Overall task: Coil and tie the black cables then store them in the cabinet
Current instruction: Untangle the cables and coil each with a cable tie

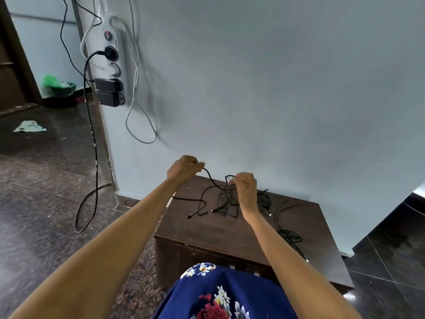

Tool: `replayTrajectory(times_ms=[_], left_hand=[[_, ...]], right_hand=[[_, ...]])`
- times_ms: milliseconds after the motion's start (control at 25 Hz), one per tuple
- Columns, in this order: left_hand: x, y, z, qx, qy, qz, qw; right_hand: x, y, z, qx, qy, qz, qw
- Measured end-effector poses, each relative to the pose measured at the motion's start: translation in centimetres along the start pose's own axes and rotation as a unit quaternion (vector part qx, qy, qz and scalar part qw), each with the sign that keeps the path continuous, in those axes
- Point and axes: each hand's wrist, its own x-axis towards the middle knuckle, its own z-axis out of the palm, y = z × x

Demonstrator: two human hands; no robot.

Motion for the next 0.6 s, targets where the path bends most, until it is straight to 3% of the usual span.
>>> replayTrajectory(times_ms=[120, 200, 280, 440, 520, 600], left_hand=[[-1.2, 0.1, -0.4, 0.017, -0.04, 0.03, 0.999], [-2.0, 0.9, -1.1, -0.091, -0.09, 0.072, 0.989], [-3.0, 1.5, -2.1, -0.213, -0.15, 0.091, 0.961], [-4.5, 0.4, -4.0, -0.316, -0.15, 0.06, 0.935], [-5.2, 0.0, -4.4, -0.28, -0.152, 0.073, 0.945], [-5.9, 0.4, -4.5, -0.267, -0.207, 0.079, 0.938]], right_hand=[[0.3, -4.5, 0.6, -0.071, -0.109, -0.066, 0.989], [-0.1, -6.7, 1.4, -0.067, -0.187, -0.088, 0.976], [-0.6, -8.1, 2.2, -0.051, -0.207, -0.103, 0.972], [-0.8, -10.4, 1.6, 0.062, -0.159, -0.047, 0.984], [-1.0, -11.0, 0.9, 0.04, -0.225, -0.004, 0.974], [-1.7, -11.1, 1.2, -0.012, -0.281, 0.026, 0.959]])
